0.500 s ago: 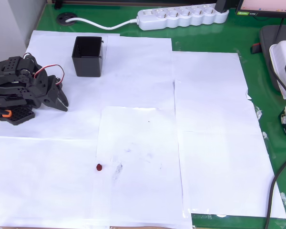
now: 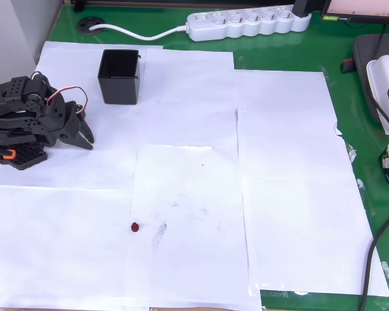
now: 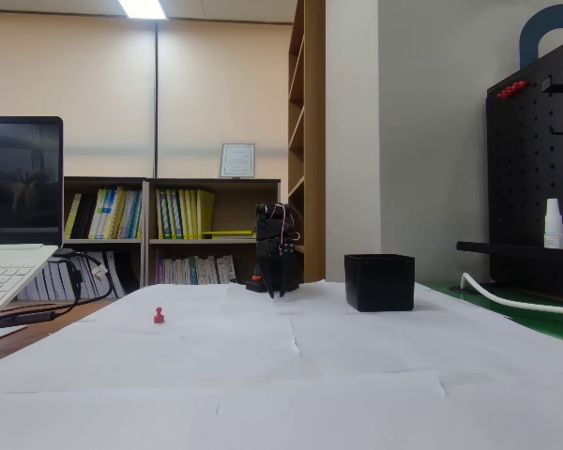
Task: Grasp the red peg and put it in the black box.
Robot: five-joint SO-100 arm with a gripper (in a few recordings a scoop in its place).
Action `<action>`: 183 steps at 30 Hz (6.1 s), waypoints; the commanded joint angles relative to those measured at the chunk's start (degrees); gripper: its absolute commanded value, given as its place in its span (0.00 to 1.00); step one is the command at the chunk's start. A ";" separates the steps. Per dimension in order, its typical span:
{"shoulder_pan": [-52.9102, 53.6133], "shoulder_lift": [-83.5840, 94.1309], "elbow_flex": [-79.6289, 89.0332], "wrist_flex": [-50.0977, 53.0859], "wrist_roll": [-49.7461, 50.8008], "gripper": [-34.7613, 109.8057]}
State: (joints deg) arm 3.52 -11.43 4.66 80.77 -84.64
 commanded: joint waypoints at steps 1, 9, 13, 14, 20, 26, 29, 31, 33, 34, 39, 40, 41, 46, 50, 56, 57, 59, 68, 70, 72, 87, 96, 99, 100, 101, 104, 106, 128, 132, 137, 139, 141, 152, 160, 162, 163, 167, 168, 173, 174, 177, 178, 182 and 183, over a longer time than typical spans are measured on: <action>-0.18 -0.62 1.23 4.39 -0.09 0.24; 1.14 1.85 10.46 7.82 2.55 0.24; 3.43 10.72 22.68 11.25 2.37 0.24; 4.22 13.10 25.58 11.60 2.29 0.24; 10.99 29.62 35.51 3.43 1.58 0.24; 16.52 42.28 46.76 2.46 0.00 0.24; 18.81 44.38 51.06 4.48 -0.62 0.24; 21.53 44.74 53.09 6.59 -1.93 0.24; 24.35 44.82 53.88 8.88 -3.87 0.24; 25.75 45.00 54.05 9.67 -4.39 0.24; 32.87 45.62 53.35 11.16 -8.09 0.24; 34.28 45.88 52.73 10.46 -8.26 0.24; 35.60 46.14 52.03 8.96 -8.35 0.24; 41.13 51.06 49.66 0.26 -8.35 0.24; 42.71 56.43 49.57 -7.03 -6.68 0.24; 43.24 65.39 50.98 -17.23 -2.81 0.24; 43.33 66.80 51.33 -18.63 -2.46 0.24; 43.59 69.17 51.94 -22.06 -1.14 0.24; 44.21 77.70 57.13 -29.09 1.14 0.24; 44.21 78.93 58.71 -29.36 1.32 0.24; 43.95 80.77 61.00 -30.41 2.81 0.24; 43.15 88.51 53.44 -51.15 1.93 0.24; 40.52 84.02 35.24 -67.32 1.23 0.24; 39.29 83.94 30.50 -74.88 1.76 0.24; 38.85 83.76 29.53 -76.38 2.20 0.24; 38.41 83.58 28.83 -76.90 2.29 0.24; 37.53 83.41 22.76 -86.84 1.76 0.24; 37.35 83.85 20.30 -91.23 1.58 0.24; 34.89 94.92 7.47 -125.86 -0.97 0.24; 33.75 102.66 8.61 -133.51 -2.02 0.24; 32.78 113.12 10.02 -144.49 -2.02 0.24; 32.70 116.63 10.55 -147.74 -2.20 0.24; 32.08 118.04 10.90 -149.59 -1.41 0.24; 31.73 122.26 14.77 -151.96 -1.05 0.25; 32.43 123.93 14.77 -155.48 -0.35 0.31; 33.22 124.01 14.77 -156.09 0.00 0.32; 33.75 124.10 14.41 -156.45 -0.09 0.32; 35.60 125.16 12.39 -158.47 -0.97 0.32; 35.77 125.33 11.95 -158.99 -0.97 0.32; 37.00 125.77 11.51 -159.79 -0.70 0.34; 37.79 125.77 11.25 -159.87 -0.88 0.34; 39.55 127.09 10.46 -161.37 -1.67 0.34; 39.90 127.35 10.37 -161.63 -1.76 0.34; 40.96 127.97 10.90 -162.25 -1.23 0.34; 41.48 127.97 11.25 -162.25 -1.14 0.34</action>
State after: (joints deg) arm 43.59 115.75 15.73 -80.24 -85.34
